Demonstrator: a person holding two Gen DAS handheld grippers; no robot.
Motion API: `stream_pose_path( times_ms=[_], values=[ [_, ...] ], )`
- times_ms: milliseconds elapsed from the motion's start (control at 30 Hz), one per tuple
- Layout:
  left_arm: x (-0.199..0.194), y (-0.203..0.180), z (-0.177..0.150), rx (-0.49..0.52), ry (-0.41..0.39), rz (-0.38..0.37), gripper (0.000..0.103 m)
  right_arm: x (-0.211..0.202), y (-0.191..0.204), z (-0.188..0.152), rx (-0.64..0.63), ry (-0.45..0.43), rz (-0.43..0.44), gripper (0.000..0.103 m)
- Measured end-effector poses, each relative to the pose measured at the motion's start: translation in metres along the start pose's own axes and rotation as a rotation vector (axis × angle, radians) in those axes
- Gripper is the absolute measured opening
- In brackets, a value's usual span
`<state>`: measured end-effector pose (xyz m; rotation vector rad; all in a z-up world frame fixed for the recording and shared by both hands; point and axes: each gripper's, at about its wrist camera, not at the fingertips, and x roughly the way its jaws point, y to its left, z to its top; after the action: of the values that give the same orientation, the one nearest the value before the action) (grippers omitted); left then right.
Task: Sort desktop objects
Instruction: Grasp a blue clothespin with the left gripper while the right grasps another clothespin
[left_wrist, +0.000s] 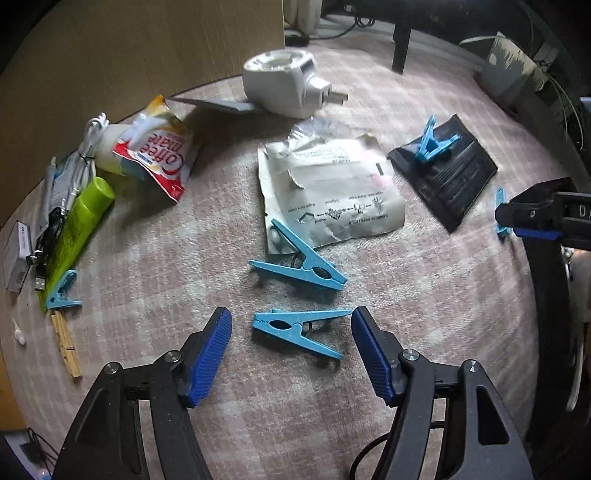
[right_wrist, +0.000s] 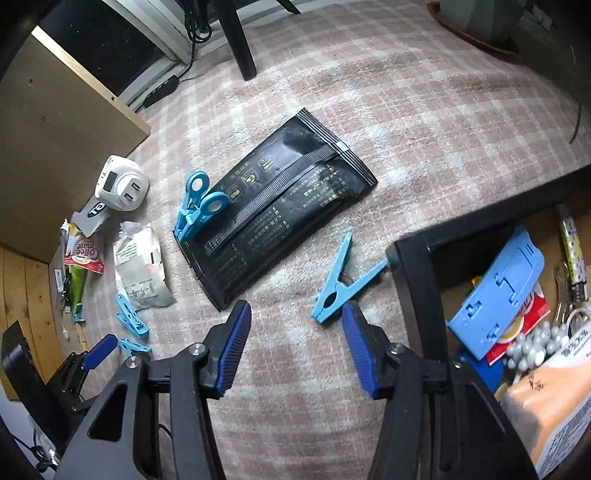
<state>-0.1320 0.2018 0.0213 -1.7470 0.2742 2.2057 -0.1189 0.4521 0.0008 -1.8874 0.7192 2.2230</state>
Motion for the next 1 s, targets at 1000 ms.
stream_pose_path(
  times_ms=[1000],
  values=[
    [-0.002,0.018,-0.016,-0.029,-0.052,-0.019,0.053,0.013,-0.002,0.033,0.005,0.099,-0.113,0.016]
  ],
)
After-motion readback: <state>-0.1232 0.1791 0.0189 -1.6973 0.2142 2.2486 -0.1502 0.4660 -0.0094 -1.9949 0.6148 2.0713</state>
